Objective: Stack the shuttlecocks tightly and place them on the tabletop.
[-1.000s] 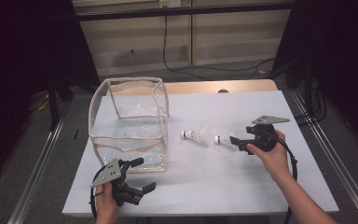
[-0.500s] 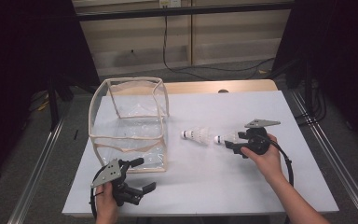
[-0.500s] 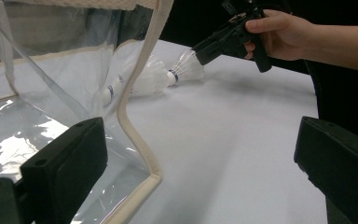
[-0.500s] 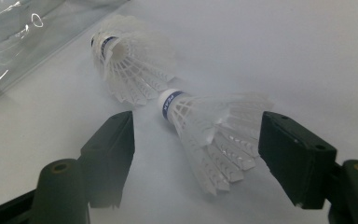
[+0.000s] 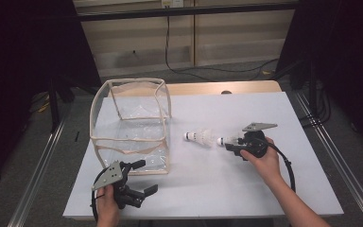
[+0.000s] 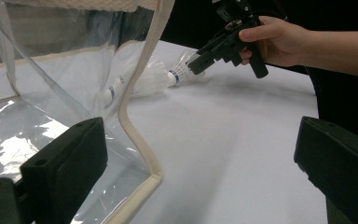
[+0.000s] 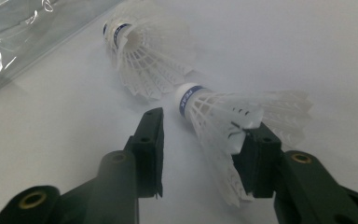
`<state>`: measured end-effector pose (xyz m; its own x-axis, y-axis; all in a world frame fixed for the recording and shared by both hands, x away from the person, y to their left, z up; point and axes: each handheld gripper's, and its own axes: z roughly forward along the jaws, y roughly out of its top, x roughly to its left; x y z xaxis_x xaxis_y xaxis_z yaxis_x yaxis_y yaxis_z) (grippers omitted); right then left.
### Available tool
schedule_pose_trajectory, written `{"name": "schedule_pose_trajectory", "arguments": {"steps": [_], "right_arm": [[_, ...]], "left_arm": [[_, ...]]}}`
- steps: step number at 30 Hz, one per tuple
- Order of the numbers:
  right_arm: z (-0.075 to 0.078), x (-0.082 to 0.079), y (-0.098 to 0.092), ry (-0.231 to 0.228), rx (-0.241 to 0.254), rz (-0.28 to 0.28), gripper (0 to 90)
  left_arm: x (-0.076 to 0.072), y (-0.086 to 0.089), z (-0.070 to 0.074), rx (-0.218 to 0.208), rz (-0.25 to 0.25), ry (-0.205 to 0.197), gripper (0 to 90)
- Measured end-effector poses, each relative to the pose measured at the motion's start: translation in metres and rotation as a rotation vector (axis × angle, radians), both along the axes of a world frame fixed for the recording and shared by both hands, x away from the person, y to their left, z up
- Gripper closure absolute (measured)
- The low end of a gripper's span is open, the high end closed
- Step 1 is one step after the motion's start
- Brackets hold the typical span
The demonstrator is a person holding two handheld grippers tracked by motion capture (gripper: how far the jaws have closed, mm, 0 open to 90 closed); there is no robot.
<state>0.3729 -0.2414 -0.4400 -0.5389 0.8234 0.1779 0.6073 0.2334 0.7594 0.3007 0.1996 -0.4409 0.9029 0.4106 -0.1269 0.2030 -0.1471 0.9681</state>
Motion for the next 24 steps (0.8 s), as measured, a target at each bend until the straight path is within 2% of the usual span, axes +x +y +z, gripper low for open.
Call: {"name": "schedule_pose_trajectory", "arguments": {"steps": [13, 16, 24], "right_arm": [[-0.0014, 0.0013, 0.0041, -0.013, -0.006, 0.051, 87.2], [0.0001, 0.0010, 0.0041, -0.027, -0.018, 0.059, 88.8], [0.0056, -0.0003, -0.0003, -0.047, 0.001, 0.045, 89.5]], "left_arm": [[0.0000, 0.0002, 0.0002, -0.003, 0.000, -0.004, 2.7], [0.0000, 0.0005, 0.0004, -0.004, 0.002, -0.005, 2.8], [0.0000, 0.0004, 0.0004, -0.004, 0.001, -0.004, 2.7]]}}
